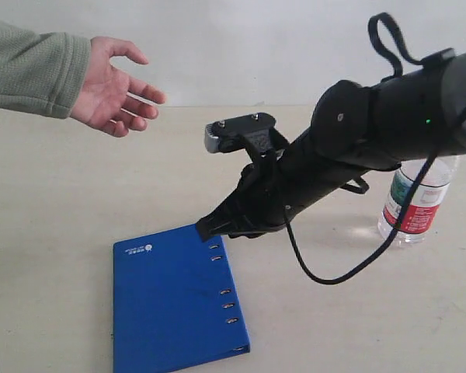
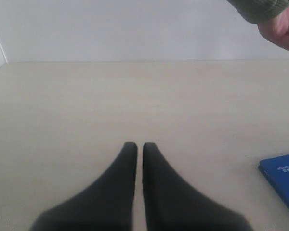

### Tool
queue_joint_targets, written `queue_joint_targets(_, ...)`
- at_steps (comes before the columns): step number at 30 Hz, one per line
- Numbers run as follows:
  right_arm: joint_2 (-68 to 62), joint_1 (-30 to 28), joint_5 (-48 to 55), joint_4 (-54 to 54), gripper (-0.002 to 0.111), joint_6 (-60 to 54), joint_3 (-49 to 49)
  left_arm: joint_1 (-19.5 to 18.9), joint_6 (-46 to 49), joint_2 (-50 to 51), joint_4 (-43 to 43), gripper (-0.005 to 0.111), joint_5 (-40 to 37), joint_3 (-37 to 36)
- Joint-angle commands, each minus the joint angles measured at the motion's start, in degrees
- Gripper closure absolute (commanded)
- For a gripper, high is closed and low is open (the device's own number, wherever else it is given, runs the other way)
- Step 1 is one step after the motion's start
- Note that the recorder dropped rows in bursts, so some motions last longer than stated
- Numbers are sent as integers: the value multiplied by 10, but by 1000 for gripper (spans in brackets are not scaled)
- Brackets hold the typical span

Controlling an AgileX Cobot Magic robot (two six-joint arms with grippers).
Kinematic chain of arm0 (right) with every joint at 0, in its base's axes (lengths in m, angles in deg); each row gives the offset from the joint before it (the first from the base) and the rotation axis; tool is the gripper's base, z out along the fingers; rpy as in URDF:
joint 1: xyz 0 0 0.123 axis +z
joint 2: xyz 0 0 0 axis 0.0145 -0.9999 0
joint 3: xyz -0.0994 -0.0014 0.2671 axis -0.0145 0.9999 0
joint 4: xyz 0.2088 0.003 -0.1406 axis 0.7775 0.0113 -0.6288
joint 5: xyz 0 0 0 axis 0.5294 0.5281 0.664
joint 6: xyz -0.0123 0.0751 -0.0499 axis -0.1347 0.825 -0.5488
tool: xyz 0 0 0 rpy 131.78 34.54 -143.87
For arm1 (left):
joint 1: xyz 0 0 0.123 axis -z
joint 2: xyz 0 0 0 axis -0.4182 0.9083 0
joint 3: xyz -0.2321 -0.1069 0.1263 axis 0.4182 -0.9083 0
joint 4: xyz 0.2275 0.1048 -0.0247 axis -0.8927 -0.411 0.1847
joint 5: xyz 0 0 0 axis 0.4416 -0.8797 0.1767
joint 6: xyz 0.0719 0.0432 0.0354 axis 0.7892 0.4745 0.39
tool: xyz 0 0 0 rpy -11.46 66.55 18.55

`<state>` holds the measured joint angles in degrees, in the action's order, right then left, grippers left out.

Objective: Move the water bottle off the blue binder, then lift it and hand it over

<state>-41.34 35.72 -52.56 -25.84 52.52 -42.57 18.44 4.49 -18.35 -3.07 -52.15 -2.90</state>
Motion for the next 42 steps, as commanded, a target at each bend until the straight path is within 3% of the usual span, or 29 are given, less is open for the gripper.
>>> queue_joint_targets(1, 47, -1, 42, -40, 109, 16, 3, 2, 34, -2, -34, 102, 46, 0)
queue_joint_targets(7, 72, -1, 101, -130, 109, 100, 3, 2, -32, -2, 13, 102, 302, 0)
queue_joint_targets(8, 79, -1, 111, -135, 109, 103, 3, 2, -140, -2, 15, 102, 347, 0)
queue_joint_targets(10, 89, -12, 118, -138, 109, 106, 3, 2, -314, -2, 7, 102, 338, 0)
queue_joint_targets(14, 118, -54, 120, -130, 109, 121, 3, 2, -502, -2, -181, 102, 333, 0)
queue_joint_targets(19, 156, -75, 125, -107, 109, 120, 3, 2, -743, 81, -505, 102, 549, 5)
queue_joint_targets(22, 161, -75, 137, -107, 109, 117, 3, 2, -826, 177, -667, 102, 580, 52)
queue_joint_targets(26, 161, -75, 154, -109, 109, 110, 3, 2, -822, 326, -763, 80, 588, 91)
queue_joint_targets(29, 161, -75, 154, -109, 109, 110, 3, 2, -802, 438, -804, 56, 653, 107)
queue_joint_targets(31, 161, -75, 150, -109, 109, 110, 3, 2, -799, 500, -816, 56, 704, 112)
queue_joint_targets(35, 161, -75, 147, -108, 109, 105, 3, 11, -675, 599, -814, 66, 880, 117)
queue_joint_targets(38, 161, -75, 145, -108, 109, 104, 3, 35, -604, 622, -747, 62, 880, 126)
queue_joint_targets(42, 161, -75, 133, -108, 109, 104, 3, 84, -614, 623, -735, 58, 711, 185)
